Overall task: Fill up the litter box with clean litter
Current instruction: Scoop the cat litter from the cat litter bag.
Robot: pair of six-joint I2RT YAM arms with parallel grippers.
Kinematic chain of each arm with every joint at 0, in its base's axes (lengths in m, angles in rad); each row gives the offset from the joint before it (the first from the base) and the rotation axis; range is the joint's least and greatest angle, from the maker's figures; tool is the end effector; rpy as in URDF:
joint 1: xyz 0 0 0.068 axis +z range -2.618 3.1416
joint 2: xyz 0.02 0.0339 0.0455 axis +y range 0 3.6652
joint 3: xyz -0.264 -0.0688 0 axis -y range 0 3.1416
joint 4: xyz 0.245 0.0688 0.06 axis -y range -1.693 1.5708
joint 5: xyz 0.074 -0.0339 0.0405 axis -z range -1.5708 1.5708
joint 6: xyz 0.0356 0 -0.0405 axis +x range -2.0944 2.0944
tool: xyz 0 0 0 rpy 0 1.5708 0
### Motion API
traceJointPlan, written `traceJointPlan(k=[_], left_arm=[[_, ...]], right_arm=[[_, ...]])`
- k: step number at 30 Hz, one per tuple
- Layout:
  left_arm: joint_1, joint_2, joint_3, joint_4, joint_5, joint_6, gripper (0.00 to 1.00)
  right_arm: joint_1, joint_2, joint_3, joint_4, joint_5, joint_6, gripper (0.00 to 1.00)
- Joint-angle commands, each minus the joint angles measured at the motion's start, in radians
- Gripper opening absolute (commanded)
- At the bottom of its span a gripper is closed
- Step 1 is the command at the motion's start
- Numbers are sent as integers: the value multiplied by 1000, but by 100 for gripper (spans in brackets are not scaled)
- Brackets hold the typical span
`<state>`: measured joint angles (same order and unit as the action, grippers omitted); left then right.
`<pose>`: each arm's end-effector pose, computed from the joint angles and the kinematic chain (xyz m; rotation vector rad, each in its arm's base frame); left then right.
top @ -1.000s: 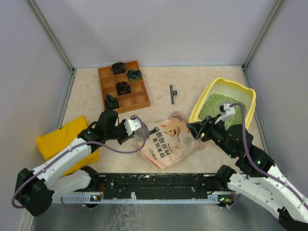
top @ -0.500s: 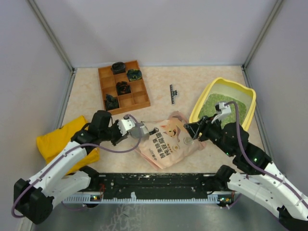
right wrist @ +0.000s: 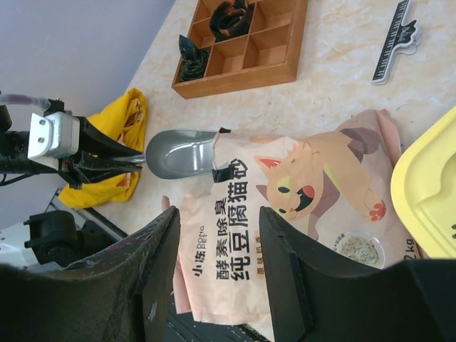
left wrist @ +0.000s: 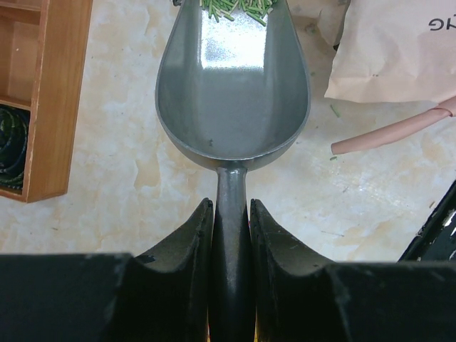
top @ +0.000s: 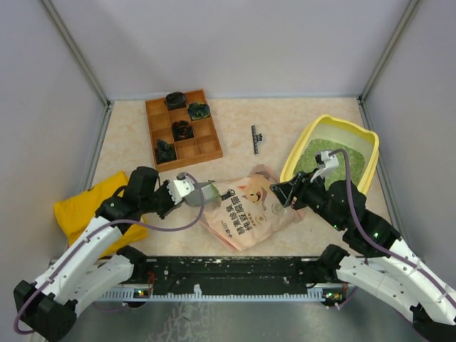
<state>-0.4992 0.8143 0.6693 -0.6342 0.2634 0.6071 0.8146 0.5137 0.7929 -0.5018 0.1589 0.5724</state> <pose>0.1422 -0.0881 0.2533 1.3320 1.9121 -0.2553 0.0834 0.0802 0.3443 -0.1078 1.8694 0.8400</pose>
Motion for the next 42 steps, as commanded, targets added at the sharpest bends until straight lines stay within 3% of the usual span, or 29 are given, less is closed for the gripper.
traceJointPlan(k=[1, 42], left_arm=[[7, -41, 45, -23, -2, 35, 0], [8, -129, 75, -130, 62, 134, 0]], right_arm=[[-5, 5, 43, 60, -17, 5, 48], [-6, 39, 50, 76, -43, -34, 49]])
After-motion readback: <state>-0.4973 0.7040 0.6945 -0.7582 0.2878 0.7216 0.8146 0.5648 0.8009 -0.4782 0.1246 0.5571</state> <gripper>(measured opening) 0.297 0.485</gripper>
